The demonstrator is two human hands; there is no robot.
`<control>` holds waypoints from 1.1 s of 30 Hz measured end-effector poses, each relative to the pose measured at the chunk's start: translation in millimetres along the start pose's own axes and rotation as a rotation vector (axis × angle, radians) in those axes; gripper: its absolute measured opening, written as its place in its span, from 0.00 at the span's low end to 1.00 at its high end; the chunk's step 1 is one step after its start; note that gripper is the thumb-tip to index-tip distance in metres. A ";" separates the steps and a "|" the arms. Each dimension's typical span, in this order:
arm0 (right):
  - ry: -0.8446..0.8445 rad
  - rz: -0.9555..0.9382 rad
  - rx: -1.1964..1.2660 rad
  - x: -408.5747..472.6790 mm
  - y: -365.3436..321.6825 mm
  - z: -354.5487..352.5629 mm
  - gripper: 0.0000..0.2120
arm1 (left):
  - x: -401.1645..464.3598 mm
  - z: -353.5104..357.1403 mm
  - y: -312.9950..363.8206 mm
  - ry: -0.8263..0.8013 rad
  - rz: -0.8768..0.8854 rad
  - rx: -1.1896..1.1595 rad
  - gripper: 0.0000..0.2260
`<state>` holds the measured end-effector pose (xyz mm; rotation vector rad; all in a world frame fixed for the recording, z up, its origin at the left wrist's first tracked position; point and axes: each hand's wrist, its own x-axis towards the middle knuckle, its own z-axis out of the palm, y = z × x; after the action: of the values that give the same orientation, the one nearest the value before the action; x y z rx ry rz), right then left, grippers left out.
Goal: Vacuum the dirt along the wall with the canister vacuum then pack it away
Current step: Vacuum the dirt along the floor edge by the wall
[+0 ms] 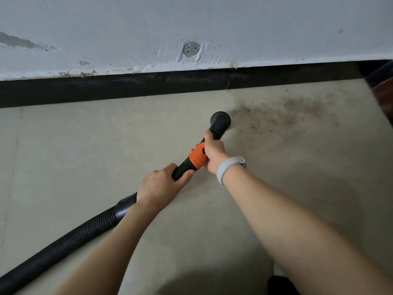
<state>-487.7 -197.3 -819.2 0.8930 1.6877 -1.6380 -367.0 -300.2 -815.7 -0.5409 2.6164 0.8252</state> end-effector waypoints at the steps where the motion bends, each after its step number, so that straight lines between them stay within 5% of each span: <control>1: 0.035 0.015 0.027 -7.9 9.2 -13.5 0.18 | -9.2 5.7 4.1 -0.033 0.025 0.020 0.23; 10: 0.200 0.072 0.224 -43.5 81.0 -81.8 0.18 | -61.7 30.4 13.5 -0.182 0.202 0.209 0.19; 33: -0.239 0.106 -0.116 71.1 -100.3 -50.4 0.25 | 63.0 -18.4 121.3 -0.071 -0.205 0.150 0.19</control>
<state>-609.3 -143.9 -816.2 0.6890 1.5275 -1.4950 -480.2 -235.1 -771.3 -0.7093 2.4812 0.5689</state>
